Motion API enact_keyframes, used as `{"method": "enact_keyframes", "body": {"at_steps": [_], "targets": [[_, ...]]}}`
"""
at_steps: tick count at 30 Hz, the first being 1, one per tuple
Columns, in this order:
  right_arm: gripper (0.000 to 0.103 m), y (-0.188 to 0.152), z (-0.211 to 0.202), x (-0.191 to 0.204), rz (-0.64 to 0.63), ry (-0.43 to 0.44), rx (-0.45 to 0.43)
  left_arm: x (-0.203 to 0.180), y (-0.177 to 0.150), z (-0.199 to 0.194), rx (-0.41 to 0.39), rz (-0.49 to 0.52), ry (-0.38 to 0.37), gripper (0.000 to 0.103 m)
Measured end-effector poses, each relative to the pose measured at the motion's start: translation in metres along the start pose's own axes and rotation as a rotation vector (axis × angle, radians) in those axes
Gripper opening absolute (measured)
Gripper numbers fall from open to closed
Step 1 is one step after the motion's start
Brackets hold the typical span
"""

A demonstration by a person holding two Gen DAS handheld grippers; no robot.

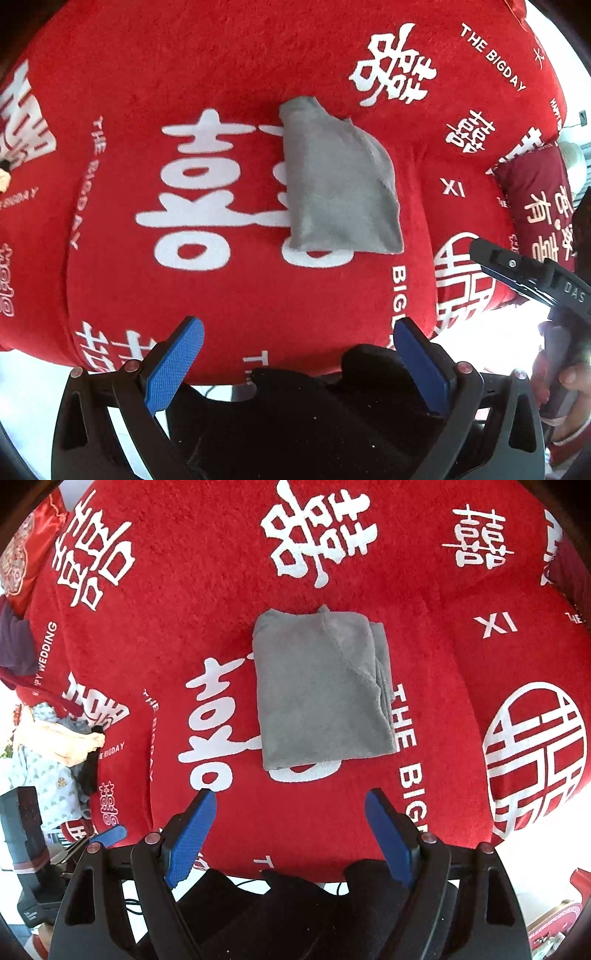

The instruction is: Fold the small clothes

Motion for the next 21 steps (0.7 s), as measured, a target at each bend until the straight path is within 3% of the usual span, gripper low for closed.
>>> {"method": "enact_keyframes", "body": {"at_steps": [7, 14, 21], "targets": [[0.085, 0.001, 0.023, -0.026, 0.047, 0.007, 0.045, 0.012, 0.009, 0.027, 0.040, -0.067, 0.007, 0.103], [0.085, 0.009, 0.040, -0.074, 0.109, 0.000, 0.081, 0.008, 0.050, 0.077, 0.069, -0.095, 0.045, 0.103], [0.085, 0.035, 0.075, -0.127, 0.182, 0.060, 0.125, -0.002, 0.088, 0.122, 0.067, -0.114, 0.056, 0.103]]}}
Point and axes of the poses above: each gripper's, at about its wrist camera, not at the fingertips, and z roughly the way its jaws point, x to its left, y to its top, the point moved 2 cm from there along z, roughly the way its jaws point, and after that the axes turned 10 degrees about x, right-handed, at the moved point
